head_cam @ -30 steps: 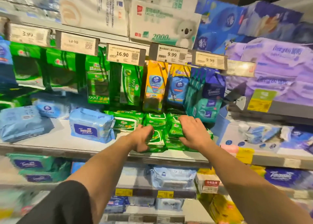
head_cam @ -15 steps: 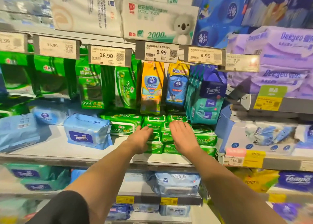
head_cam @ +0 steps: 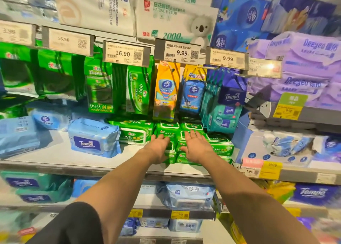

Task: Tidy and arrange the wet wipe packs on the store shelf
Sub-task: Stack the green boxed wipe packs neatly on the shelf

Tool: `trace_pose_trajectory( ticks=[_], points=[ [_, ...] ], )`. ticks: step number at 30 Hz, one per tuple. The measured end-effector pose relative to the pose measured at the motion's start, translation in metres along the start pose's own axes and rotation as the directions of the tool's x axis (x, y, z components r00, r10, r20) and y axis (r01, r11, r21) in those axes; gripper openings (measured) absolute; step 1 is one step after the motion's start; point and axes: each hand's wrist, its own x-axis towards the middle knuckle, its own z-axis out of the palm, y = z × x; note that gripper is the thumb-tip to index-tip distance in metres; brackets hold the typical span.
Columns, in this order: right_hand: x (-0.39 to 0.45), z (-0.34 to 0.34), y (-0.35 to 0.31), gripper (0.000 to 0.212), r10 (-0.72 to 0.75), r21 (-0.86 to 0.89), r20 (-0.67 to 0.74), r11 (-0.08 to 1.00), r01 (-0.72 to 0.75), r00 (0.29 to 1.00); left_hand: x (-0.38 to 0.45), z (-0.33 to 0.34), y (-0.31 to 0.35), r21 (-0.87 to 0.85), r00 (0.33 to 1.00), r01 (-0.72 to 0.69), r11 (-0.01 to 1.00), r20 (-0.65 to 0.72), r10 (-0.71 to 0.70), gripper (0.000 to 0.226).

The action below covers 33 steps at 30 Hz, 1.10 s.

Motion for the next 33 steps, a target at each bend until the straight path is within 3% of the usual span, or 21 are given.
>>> trace_pose_trajectory(
  ticks=[8,17,23,29,33],
  points=[
    [-0.004,-0.002,0.008,0.074,0.047,0.026,-0.022,0.999,-0.047,0.999,0.002,0.006,0.011,0.022,0.999,0.033,0.999,0.023,-0.034,0.066],
    [-0.007,0.006,0.001,0.074,0.066,-0.058,-0.020,0.996,-0.067,0.998,0.006,0.010,0.003,0.013,0.999,0.028,1.000,-0.025,-0.028,0.051],
    [-0.010,0.009,0.000,0.079,0.067,-0.056,-0.014,0.996,-0.067,0.998,0.002,0.008,-0.010,-0.018,0.998,0.040,0.999,-0.042,-0.041,0.067],
    [-0.010,-0.003,0.000,0.103,0.062,-0.037,0.060,0.998,-0.059,0.996,-0.009,-0.001,-0.029,-0.014,0.996,0.072,0.997,-0.045,-0.073,0.084],
    [-0.012,-0.011,-0.018,0.110,0.053,0.011,-0.021,0.999,-0.053,0.998,-0.022,-0.015,-0.048,0.001,0.996,0.060,0.998,-0.068,-0.060,0.091]
  ],
)
